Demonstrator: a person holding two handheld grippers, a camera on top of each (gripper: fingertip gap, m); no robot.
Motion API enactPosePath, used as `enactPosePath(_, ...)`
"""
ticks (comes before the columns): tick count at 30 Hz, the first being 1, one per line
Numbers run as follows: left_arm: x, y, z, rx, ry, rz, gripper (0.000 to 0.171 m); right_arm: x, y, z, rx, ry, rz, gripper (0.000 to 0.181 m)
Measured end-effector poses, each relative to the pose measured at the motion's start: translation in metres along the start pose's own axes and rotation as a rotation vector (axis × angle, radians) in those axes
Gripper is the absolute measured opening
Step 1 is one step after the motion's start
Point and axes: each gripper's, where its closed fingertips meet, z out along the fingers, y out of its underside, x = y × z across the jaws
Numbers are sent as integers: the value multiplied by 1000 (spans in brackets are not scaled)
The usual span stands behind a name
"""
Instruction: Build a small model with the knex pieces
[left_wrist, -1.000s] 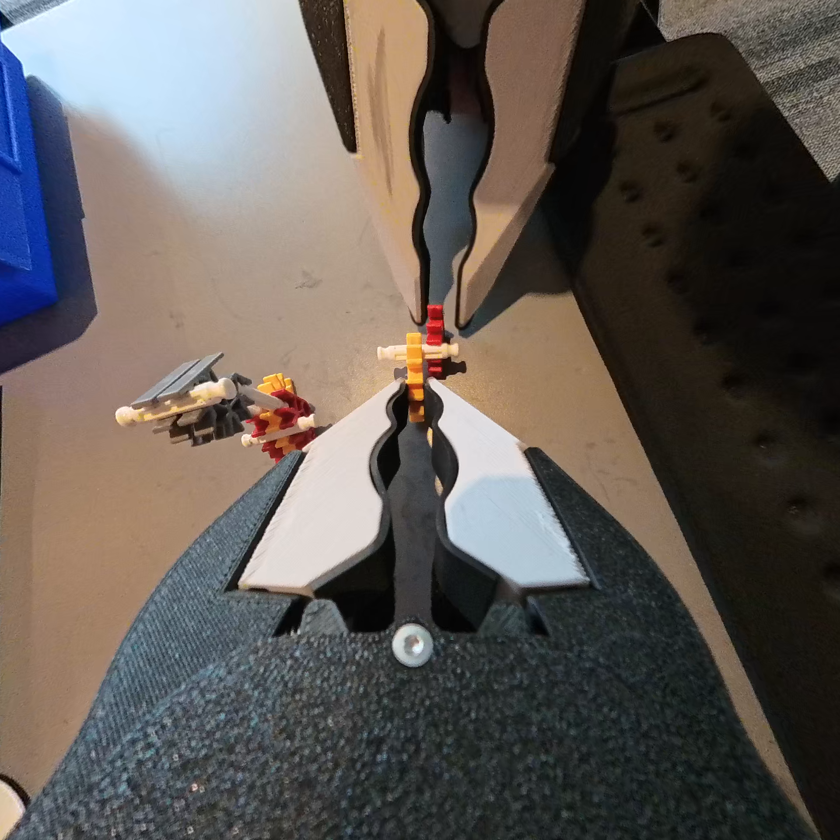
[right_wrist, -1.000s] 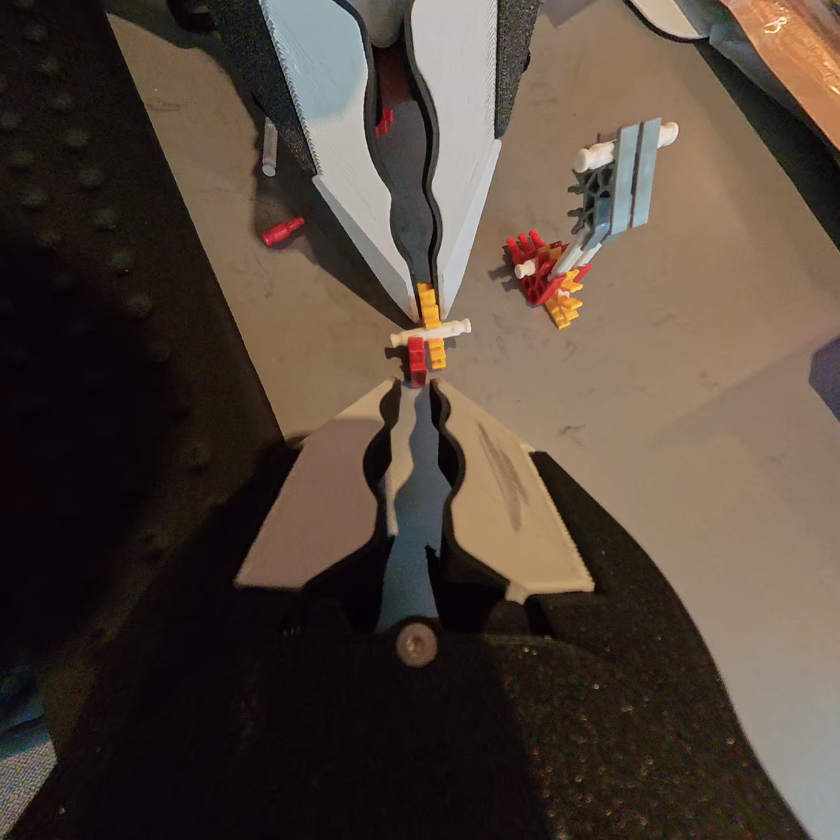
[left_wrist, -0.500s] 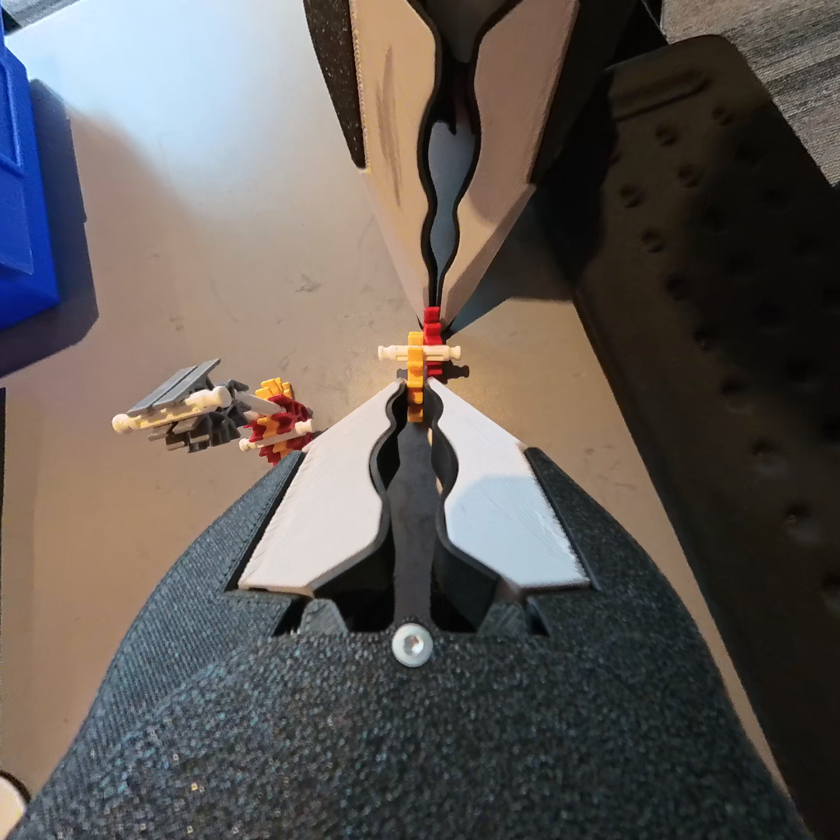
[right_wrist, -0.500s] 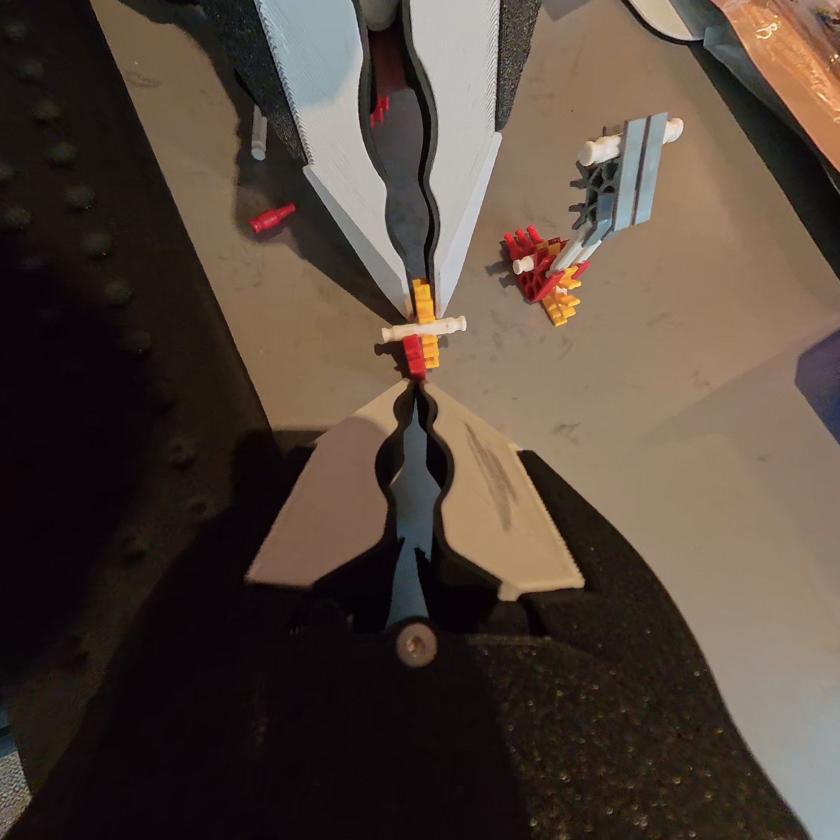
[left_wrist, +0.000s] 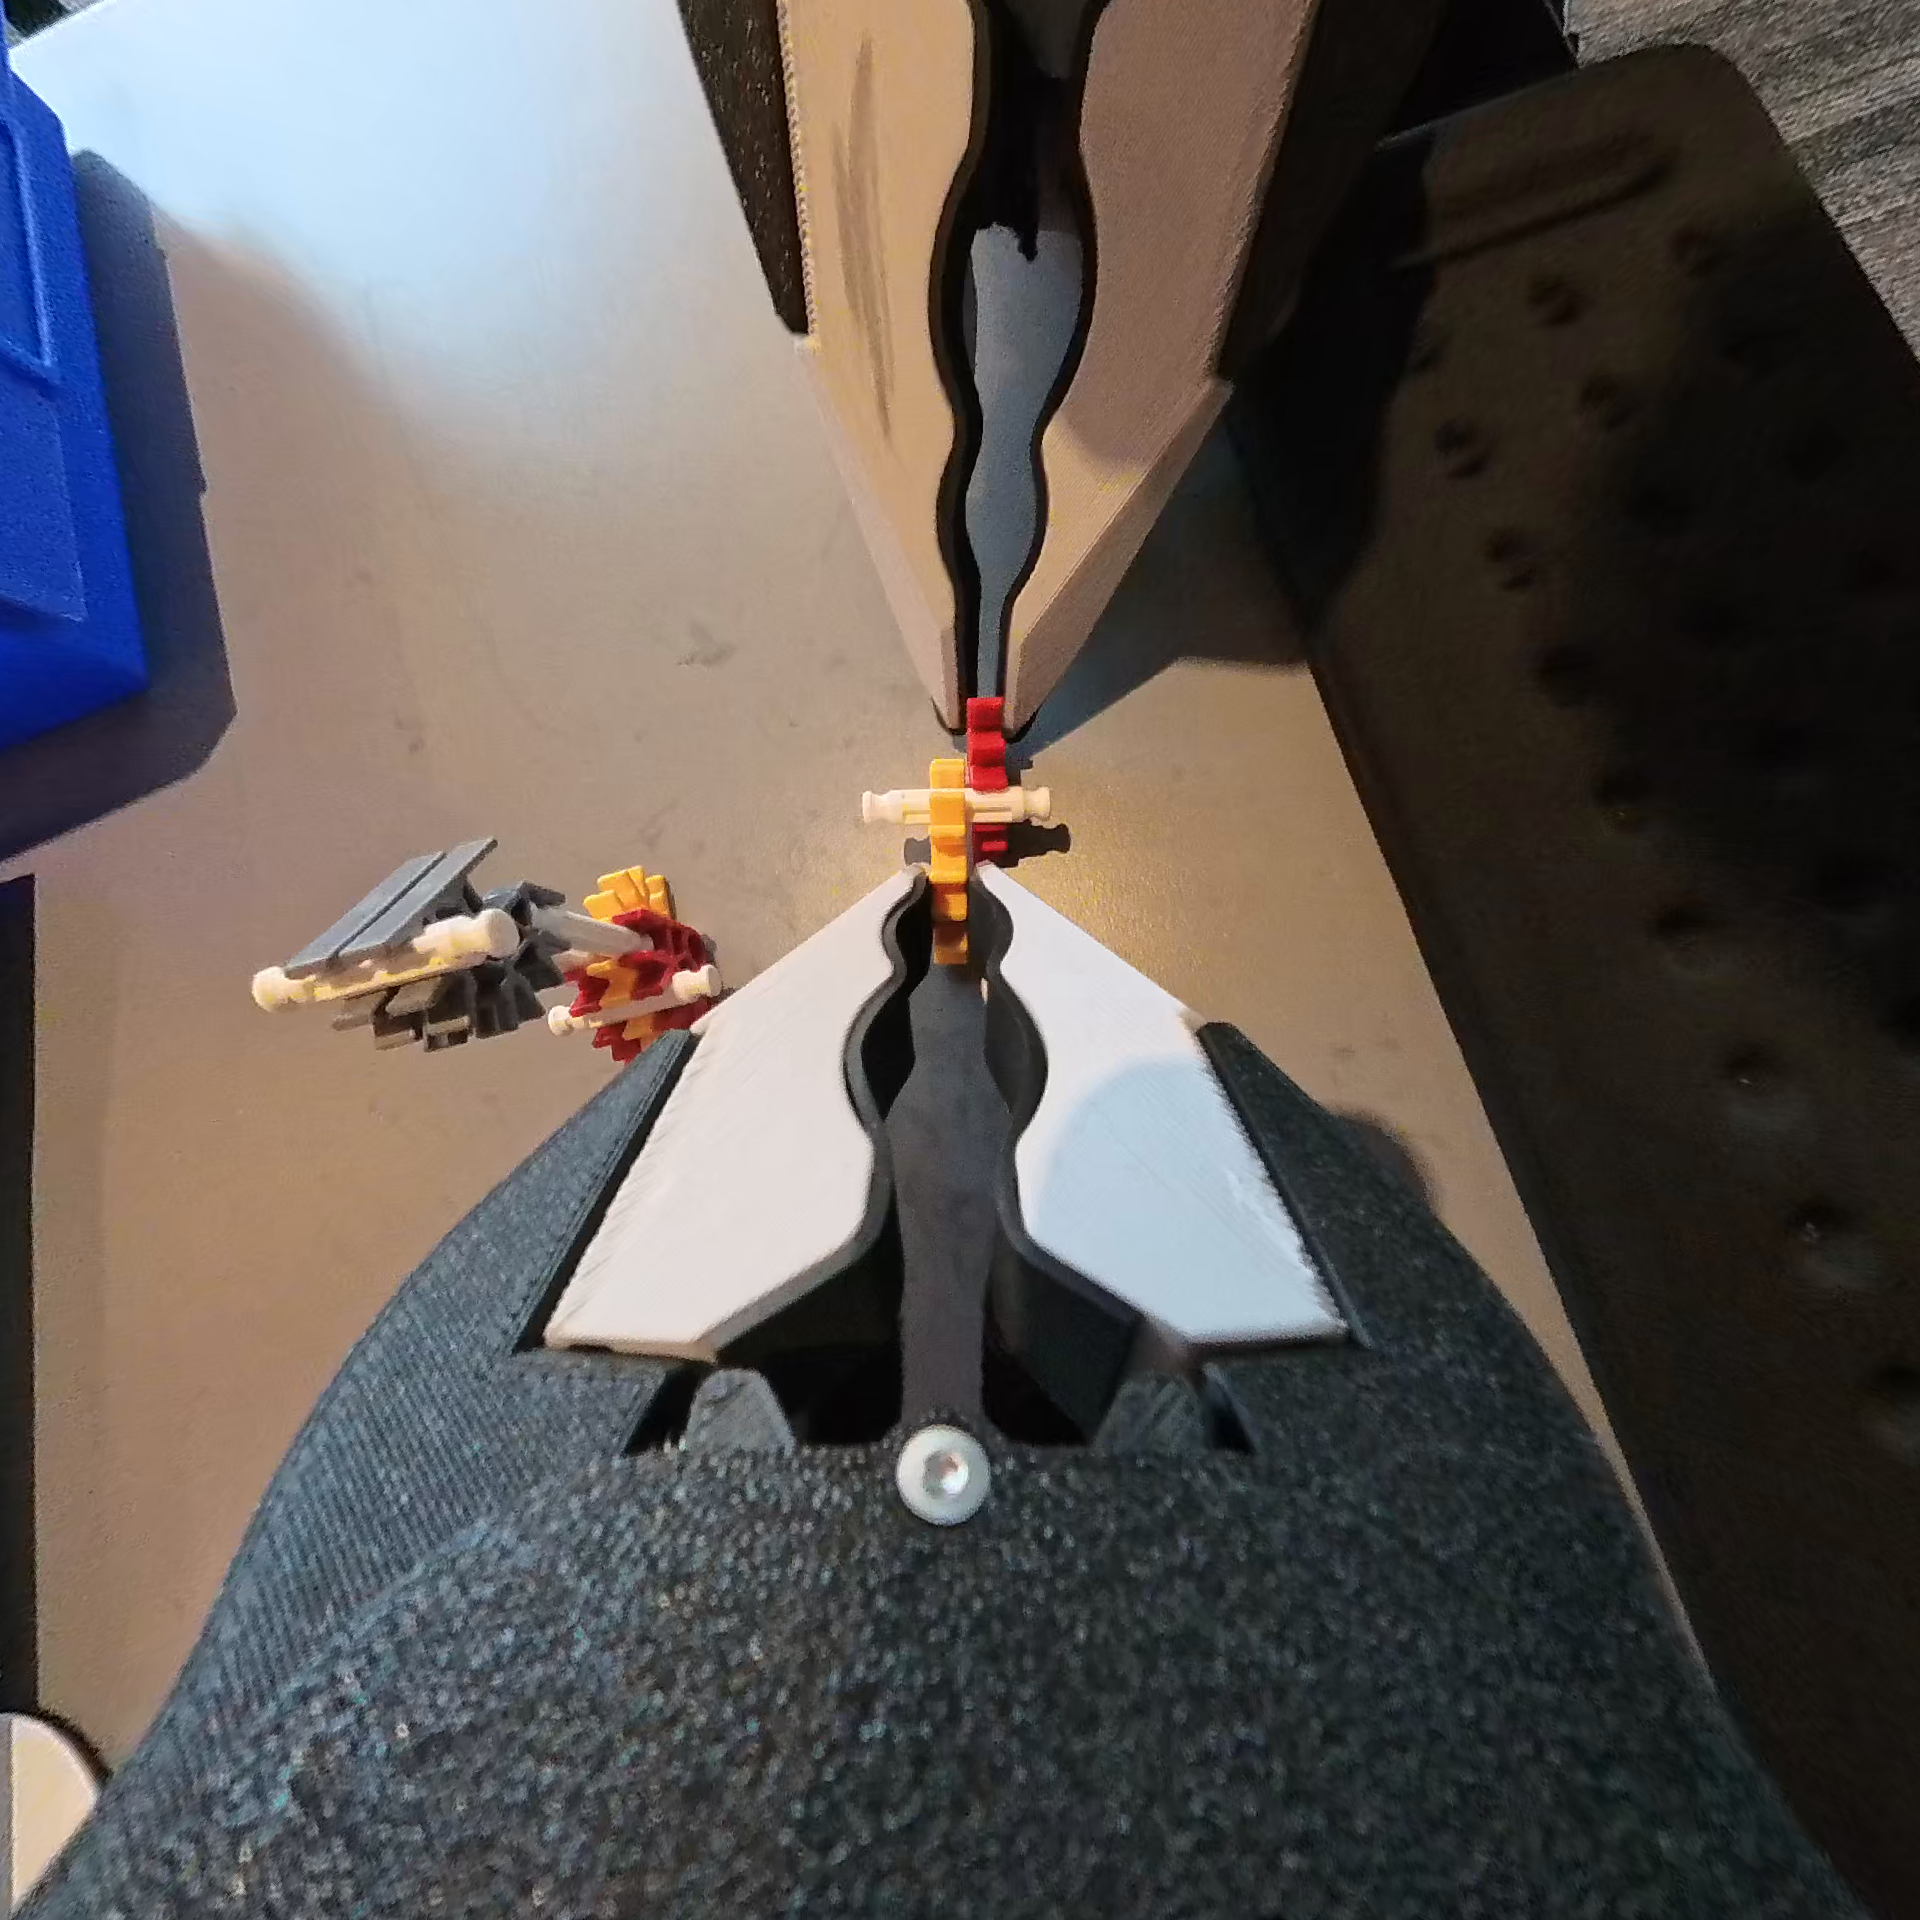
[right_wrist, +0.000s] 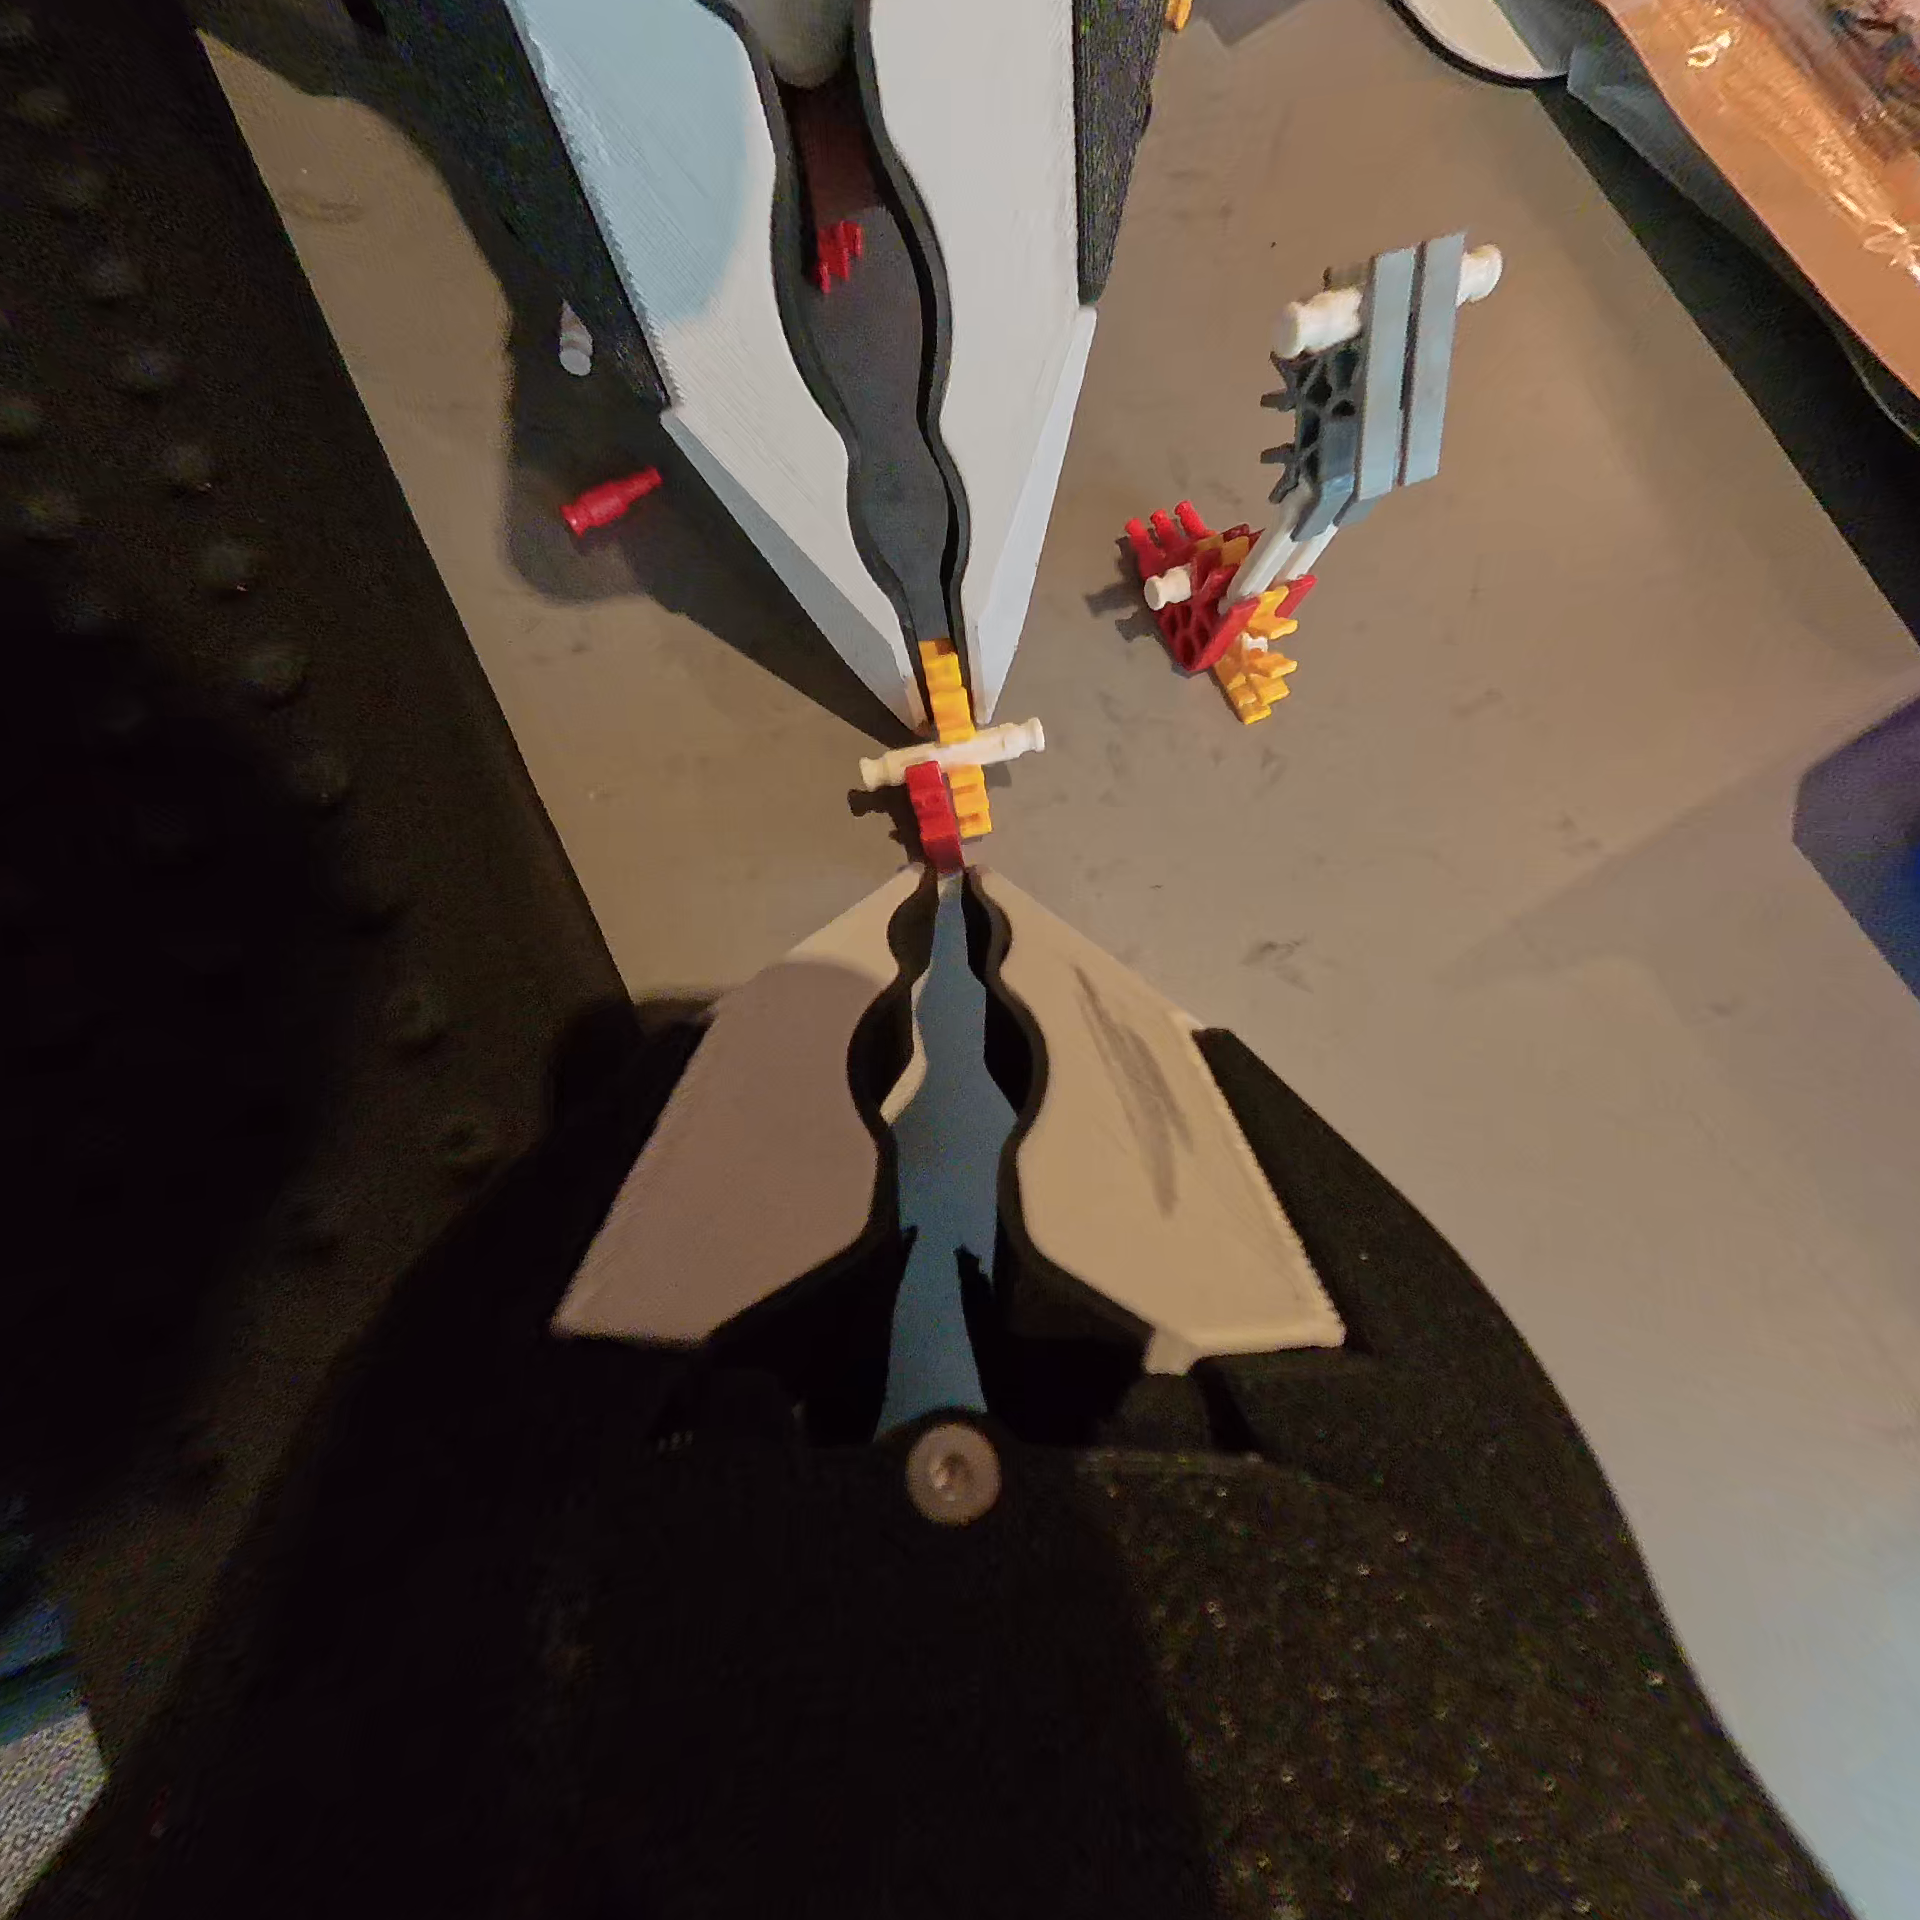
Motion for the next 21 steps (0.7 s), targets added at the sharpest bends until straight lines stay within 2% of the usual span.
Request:
enactPosePath(9, -1, -1, 1, -5, 6, -5, 5, -2, 0, 0, -4, -22, -9, 9)
enactPosePath(21, -3, -1, 1, 48, 110, -214, 5, 4, 1, 2, -11, -48, 75, 6)
